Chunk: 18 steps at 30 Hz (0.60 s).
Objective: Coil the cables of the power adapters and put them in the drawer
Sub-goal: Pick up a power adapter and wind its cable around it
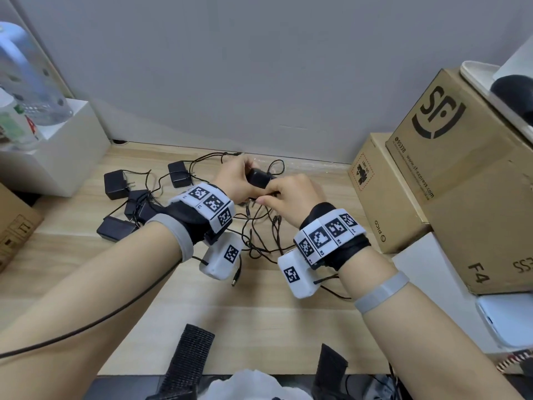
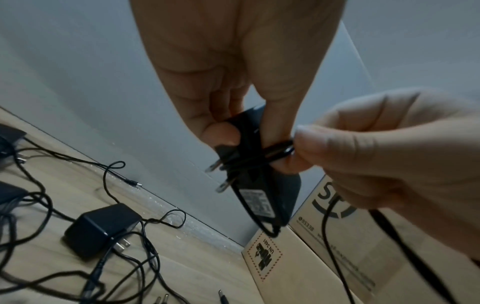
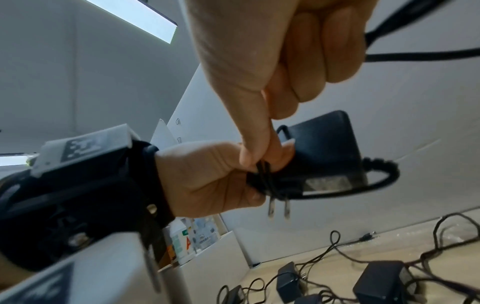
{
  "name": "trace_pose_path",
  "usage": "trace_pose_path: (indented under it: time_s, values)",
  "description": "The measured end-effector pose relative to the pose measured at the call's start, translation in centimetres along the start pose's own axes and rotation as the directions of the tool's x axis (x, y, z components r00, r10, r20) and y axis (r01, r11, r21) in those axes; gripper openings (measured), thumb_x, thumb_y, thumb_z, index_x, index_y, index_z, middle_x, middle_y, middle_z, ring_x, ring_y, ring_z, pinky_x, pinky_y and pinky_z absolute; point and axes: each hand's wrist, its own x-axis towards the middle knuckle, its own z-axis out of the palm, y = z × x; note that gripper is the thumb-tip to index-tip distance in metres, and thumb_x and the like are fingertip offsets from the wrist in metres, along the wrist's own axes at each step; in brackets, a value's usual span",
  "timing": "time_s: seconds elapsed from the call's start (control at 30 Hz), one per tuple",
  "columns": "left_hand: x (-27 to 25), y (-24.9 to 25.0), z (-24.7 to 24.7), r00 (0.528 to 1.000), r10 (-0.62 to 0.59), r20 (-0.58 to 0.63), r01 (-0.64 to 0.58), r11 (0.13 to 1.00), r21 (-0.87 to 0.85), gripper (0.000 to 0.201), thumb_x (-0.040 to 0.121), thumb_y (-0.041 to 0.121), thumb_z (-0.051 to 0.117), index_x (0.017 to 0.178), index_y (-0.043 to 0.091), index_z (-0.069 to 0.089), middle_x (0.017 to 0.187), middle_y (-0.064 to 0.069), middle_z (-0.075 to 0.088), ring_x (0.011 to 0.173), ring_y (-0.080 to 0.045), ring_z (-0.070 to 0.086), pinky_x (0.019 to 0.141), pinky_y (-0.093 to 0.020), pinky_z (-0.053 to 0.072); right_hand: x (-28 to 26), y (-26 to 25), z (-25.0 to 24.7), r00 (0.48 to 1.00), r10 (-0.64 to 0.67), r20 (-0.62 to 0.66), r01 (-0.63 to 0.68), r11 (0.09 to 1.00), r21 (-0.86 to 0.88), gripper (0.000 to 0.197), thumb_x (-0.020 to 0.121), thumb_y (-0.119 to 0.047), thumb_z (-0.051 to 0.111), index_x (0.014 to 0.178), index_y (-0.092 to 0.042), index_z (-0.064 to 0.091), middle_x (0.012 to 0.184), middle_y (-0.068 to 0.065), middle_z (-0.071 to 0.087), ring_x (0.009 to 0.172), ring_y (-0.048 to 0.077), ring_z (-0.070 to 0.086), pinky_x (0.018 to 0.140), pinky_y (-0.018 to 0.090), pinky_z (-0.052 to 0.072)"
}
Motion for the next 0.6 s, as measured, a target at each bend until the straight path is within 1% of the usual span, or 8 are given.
trace_pose_path:
  time_s: [0.13,0.23,0.3,0.37,0.47,0.53,0.57,0.6]
  values:
    - [0.4,-0.1,-0.5,0.998,0.014,0.065,-0.023,0.990,0.137,0.046,0.060,0.011,0.084,0.096,0.015,0.055,0.086,0.001,0.061,0.072,-0.013,0.059,0.053,-0.020,0.047,0.7,0.8,-1.0,0.997,0.049,-0.065,-0.044,0.996,0.081,0.020,0.071,-0.047,0.071,0.072,-0.029,0.063,0.081,-0.003,0.064,0.085,0.019,0.058,0.071,0.031,0.044]
    - [0.4,-0.1,-1.2,0.977,0.013,0.214,-0.041,0.992,0.124,0.045,0.059,0.009,0.085,0.095,0.013,0.059,0.081,0.004,0.064,0.072,-0.010,0.061,0.058,-0.018,0.049,1.3,1.8,-1.1,0.996,0.022,-0.090,-0.013,0.995,0.101,0.018,0.078,-0.044,0.066,0.080,-0.026,0.070,0.081,-0.003,0.064,0.085,0.020,0.057,0.073,0.033,0.045]
    - [0.2,0.0,-1.9,0.949,0.050,0.312,-0.055,0.998,0.009,0.041,0.061,0.000,0.081,0.093,0.012,0.059,0.083,0.003,0.066,0.072,-0.007,0.064,0.060,-0.015,0.052,1.3,2.6,-1.0,0.995,0.028,-0.096,-0.018,0.995,0.098,0.021,0.084,-0.042,0.060,0.086,-0.023,0.070,0.084,-0.003,0.063,0.088,0.021,0.057,0.075,0.035,0.045]
    - [0.1,-0.3,-2.7,0.923,0.089,0.373,-0.046,0.991,-0.123,0.040,0.061,-0.004,0.079,0.089,0.016,0.058,0.079,0.006,0.068,0.068,-0.002,0.065,0.058,-0.015,0.053,1.3,3.2,-0.8,0.992,0.055,-0.112,-0.042,0.993,0.109,0.024,0.090,-0.038,0.052,0.081,-0.020,0.066,0.081,-0.005,0.058,0.088,0.022,0.055,0.078,0.040,0.046]
    - [0.2,-0.5,-3.1,0.876,0.172,0.451,-0.005,0.937,-0.349,0.047,0.048,0.017,0.089,0.087,0.022,0.062,0.078,0.003,0.069,0.073,-0.019,0.063,0.058,-0.025,0.052,1.6,2.4,0.1,0.993,0.115,-0.037,-0.112,0.992,0.060,0.021,0.093,-0.027,0.046,0.078,-0.018,0.057,0.085,-0.003,0.059,0.086,0.021,0.051,0.078,0.039,0.045]
    - [0.3,-0.3,-2.6,0.853,0.247,0.460,0.042,0.846,-0.532,0.059,0.040,0.031,0.092,0.091,0.020,0.064,0.082,-0.003,0.068,0.071,-0.024,0.062,0.053,-0.025,0.052,2.4,2.0,1.1,0.969,0.217,0.120,-0.233,0.963,0.139,0.008,0.085,-0.025,0.054,0.078,-0.023,0.054,0.092,0.002,0.063,0.087,0.022,0.053,0.083,0.040,0.047]
    - [0.3,-0.1,-2.3,0.859,0.269,0.436,0.064,0.788,-0.612,0.067,0.038,0.033,0.092,0.096,0.015,0.062,0.082,-0.004,0.068,0.068,-0.021,0.062,0.050,-0.023,0.051,2.6,1.7,1.4,0.963,0.209,0.168,-0.241,0.949,0.202,0.009,0.076,-0.031,0.057,0.074,-0.028,0.049,0.093,0.004,0.062,0.090,0.025,0.053,0.089,0.042,0.047]
    - [0.4,0.1,-2.0,0.875,0.271,0.401,0.080,0.736,-0.672,0.075,0.038,0.034,0.093,0.100,0.010,0.059,0.082,-0.004,0.068,0.066,-0.018,0.063,0.048,-0.021,0.050,2.7,1.7,1.8,0.976,0.177,0.128,-0.204,0.948,0.244,0.013,0.069,-0.039,0.055,0.071,-0.031,0.045,0.091,0.006,0.060,0.090,0.027,0.052,0.092,0.044,0.045]
